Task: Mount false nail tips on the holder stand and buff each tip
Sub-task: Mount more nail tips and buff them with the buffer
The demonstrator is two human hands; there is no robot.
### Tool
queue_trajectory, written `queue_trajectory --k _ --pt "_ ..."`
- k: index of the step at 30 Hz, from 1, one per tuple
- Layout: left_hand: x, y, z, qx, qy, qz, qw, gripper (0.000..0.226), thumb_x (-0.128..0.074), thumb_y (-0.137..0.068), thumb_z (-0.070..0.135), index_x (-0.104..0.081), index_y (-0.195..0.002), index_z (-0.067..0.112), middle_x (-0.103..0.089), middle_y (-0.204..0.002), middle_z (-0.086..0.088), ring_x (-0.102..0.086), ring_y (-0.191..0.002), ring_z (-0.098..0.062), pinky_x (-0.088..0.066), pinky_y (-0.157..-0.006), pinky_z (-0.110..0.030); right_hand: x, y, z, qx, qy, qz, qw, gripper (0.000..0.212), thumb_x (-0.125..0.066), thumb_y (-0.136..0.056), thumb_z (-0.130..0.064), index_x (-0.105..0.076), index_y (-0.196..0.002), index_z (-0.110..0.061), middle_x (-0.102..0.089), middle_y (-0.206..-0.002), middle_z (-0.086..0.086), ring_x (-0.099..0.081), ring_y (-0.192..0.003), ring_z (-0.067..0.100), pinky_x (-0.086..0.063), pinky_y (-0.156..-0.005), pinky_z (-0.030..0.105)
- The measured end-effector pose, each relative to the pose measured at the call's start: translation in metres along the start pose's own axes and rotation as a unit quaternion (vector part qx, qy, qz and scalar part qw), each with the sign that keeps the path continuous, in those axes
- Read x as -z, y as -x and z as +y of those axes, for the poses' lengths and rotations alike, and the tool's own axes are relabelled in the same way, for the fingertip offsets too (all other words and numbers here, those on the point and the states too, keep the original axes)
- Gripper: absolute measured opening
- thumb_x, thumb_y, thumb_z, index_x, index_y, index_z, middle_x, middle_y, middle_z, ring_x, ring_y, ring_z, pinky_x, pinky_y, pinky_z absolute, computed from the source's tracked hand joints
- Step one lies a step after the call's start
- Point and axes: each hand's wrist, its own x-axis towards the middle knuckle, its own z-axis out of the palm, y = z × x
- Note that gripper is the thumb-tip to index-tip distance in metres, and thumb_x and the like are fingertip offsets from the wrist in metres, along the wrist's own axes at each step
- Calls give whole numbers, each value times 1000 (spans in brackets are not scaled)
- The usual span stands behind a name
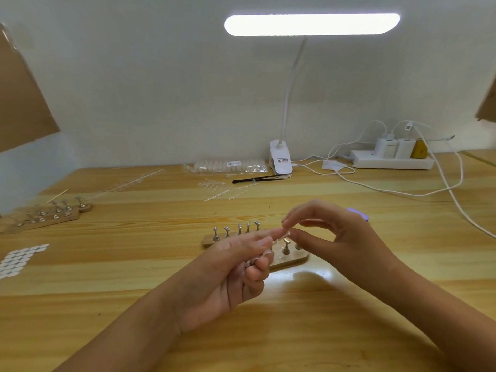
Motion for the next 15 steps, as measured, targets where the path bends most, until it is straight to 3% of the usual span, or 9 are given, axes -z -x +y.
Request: queue_trajectory --k 6,10,12,15 --pt "2 2 4 -9 15 1 1000 67 -90 -69 18 -63 -129 4 -58 -69 0 -55 -51 -3 -50 -50 -15 4 -1 5 18 21 17 999 22 -65 -81 -40 -67 -96 -24 -70 -96 -16 -66 -99 7 -49 -93 18" --pt "2 1 9 -44 54 45 997 68 -96 -57 12 -65 -117 3 -56 -67 -3 -53 -48 -6 -49 -46 -16 12 0 15 24 106 -10 994 12 -69 -83 -30 -66 -92 -23 -70 -94 -16 -66 -97 7 -52 -91 31" --pt "3 0 12 -63 65 73 993 59 -94 -57 10 -61 -106 8 -55 -66 -2 -51 -47 -6 -48 -45 -15 13 2 19 33 145 -29 988 14 -72 -84 -19 -64 -93 -26 -69 -97 -15 -66 -97 7 -53 -88 38" --pt "6 -1 14 -84 62 86 991 39 -94 -57 12 -68 -86 11 -56 -66 -1 -51 -47 -5 -48 -46 -14 11 2 19 37 164 -42 985 19 -72 -85 -19 -62 -95 -31 -69 -98 -15 -65 -98 7 -52 -89 39"
